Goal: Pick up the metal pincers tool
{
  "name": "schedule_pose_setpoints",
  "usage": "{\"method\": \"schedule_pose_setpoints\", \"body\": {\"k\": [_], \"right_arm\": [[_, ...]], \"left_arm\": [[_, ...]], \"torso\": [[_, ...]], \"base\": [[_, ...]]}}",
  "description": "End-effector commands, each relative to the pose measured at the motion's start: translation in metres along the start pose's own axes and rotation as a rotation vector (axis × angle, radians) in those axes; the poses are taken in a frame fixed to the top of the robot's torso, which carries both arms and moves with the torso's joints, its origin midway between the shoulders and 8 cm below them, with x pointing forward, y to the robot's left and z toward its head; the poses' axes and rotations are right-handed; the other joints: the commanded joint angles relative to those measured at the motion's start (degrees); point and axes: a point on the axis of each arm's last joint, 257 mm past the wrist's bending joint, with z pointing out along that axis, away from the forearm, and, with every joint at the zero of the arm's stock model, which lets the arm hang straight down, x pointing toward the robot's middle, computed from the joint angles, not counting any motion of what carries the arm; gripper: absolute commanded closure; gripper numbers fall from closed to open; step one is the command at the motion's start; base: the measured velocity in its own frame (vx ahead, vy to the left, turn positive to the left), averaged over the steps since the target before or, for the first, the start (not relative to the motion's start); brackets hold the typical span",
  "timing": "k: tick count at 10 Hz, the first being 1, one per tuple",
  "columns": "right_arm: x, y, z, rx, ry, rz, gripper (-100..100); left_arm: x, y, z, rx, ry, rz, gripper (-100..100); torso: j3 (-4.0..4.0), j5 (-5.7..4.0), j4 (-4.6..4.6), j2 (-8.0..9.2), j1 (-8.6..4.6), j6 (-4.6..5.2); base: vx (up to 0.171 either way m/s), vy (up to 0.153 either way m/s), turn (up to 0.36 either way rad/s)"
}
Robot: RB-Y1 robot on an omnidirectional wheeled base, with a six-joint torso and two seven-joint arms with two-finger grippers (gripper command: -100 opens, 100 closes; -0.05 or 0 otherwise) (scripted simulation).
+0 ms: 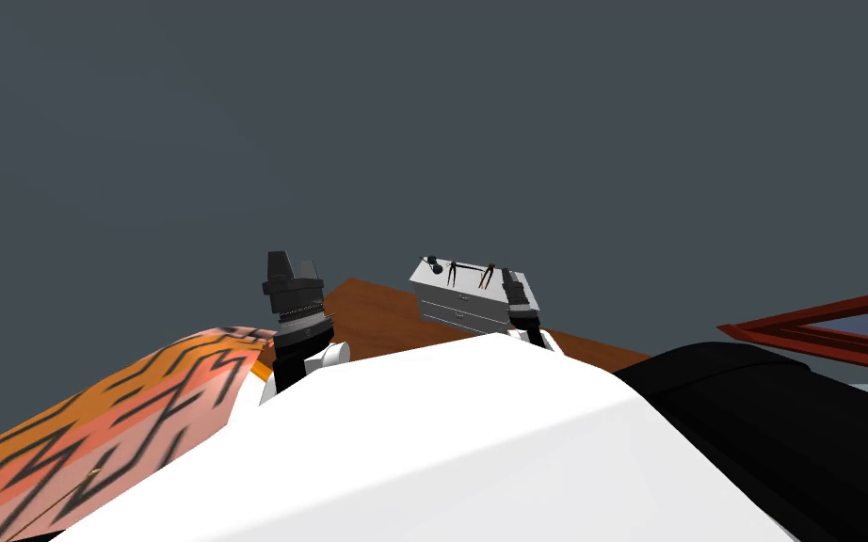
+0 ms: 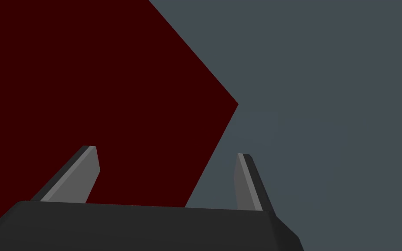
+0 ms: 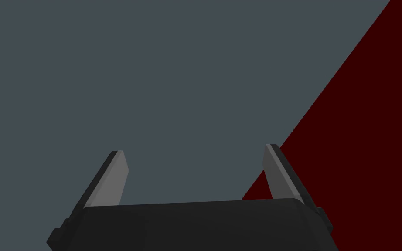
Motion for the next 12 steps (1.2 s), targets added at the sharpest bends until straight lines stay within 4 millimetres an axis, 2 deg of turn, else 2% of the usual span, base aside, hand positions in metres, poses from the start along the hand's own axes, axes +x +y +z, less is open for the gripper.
{"method": "schedule_pose_setpoints", "body": {"k": [1, 2, 3, 4, 6, 9, 10, 11, 12], "right_arm": [[0.004, -0.020, -0.009, 0.038, 0.022, -0.060, -100], [0.004, -0.020, -0.009, 0.038, 0.022, -0.060, -100], [0.007, -0.034, -0.014, 0.064, 0.039, -0.112, -100], [0.008, -0.037, -0.016, 0.070, 0.042, -0.112, -100], [0.013, -0.066, -0.029, 0.123, 0.085, -0.206, -100], [0.019, -0.087, -0.041, 0.164, 0.120, -0.267, -100], [0.021, -0.100, -0.048, 0.186, 0.145, -0.318, -100], [0.023, -0.103, -0.050, 0.194, 0.150, -0.318, -100], [0.024, -0.116, -0.057, 0.214, 0.176, -0.368, -100]], "left_arm": [[0.000, 0.000, 0.000, 0.000, 0.000, 0.000, 0], [0.000, 0.000, 0.000, 0.000, 0.000, 0.000, 0], [0.000, 0.000, 0.000, 0.000, 0.000, 0.000, 0], [0.000, 0.000, 0.000, 0.000, 0.000, 0.000, 0], [0.000, 0.000, 0.000, 0.000, 0.000, 0.000, 0], [0.000, 0.000, 0.000, 0.000, 0.000, 0.000, 0], [0.000, 0.000, 0.000, 0.000, 0.000, 0.000, 0], [0.000, 0.000, 0.000, 0.000, 0.000, 0.000, 0], [0.000, 0.000, 0.000, 0.000, 0.000, 0.000, 0]], "torso": [[0.00, 0.00, 0.00, 0.00, 0.00, 0.00], [0.01, -0.01, 0.00, 0.02, -0.01, 0.01], [0.01, 0.00, 0.01, 0.01, -0.02, -0.01], [-0.02, 0.00, 0.00, -0.04, 0.00, 0.00], [-0.04, 0.00, -0.01, -0.08, 0.02, 0.00], [-0.09, -0.01, -0.03, -0.17, -0.01, 0.00], [-0.05, -0.01, -0.02, -0.08, -0.05, -0.01], [-0.05, -0.01, -0.02, -0.10, -0.06, 0.00], [-0.03, -0.02, -0.01, -0.04, -0.10, -0.01]], "base": [[0.049, 0.046, -0.051], [0.052, 0.045, -0.031], [0.067, 0.054, -0.044], [0.052, 0.049, -0.025], [0.105, 0.062, -0.036], [0.085, 0.045, -0.013], [0.080, 0.037, -0.009], [0.061, 0.027, -0.007], [0.065, 0.028, -0.003]]}}
